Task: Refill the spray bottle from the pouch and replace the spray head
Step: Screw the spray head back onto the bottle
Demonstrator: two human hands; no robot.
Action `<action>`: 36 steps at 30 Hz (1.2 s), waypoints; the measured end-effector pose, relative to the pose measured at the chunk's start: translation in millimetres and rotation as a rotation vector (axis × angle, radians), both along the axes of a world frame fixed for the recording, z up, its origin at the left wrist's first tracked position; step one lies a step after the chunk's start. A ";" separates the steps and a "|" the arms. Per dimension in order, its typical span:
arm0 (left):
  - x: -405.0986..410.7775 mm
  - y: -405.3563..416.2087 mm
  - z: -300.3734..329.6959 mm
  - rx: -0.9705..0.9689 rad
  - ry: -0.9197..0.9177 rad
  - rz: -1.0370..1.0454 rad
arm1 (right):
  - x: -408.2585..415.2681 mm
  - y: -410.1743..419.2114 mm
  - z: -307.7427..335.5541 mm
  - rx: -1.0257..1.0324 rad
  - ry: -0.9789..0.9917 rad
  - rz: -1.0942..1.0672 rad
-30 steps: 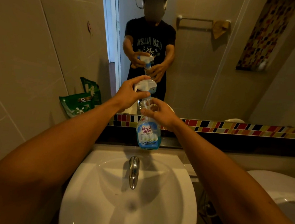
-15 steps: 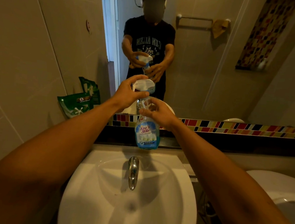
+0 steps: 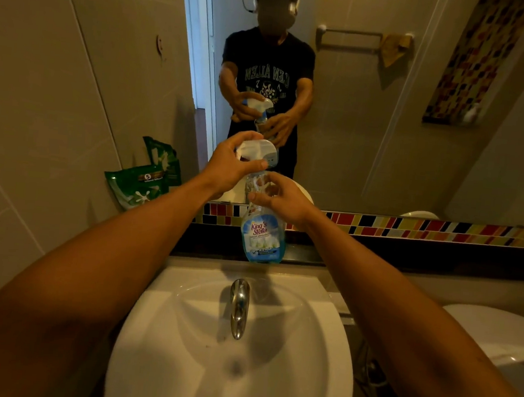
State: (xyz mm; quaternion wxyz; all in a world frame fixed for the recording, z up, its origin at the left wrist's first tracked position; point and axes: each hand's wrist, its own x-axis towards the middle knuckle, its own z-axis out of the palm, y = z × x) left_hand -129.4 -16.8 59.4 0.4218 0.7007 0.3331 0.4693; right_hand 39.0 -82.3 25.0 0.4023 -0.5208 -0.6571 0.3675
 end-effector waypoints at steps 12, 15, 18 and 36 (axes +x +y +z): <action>-2.5 -5.2 3.2 0.037 0.019 0.006 | -3.8 3.3 4.8 -0.040 0.080 0.034; -4.4 -5.4 1.9 0.063 0.017 0.012 | -4.5 4.1 4.8 -0.051 0.082 0.027; -7.2 -3.9 3.1 0.049 0.054 -0.016 | -2.8 3.7 4.1 -0.055 0.079 0.016; -4.3 -5.5 -2.8 0.062 0.038 0.008 | -3.6 3.7 1.2 -0.010 -0.025 -0.014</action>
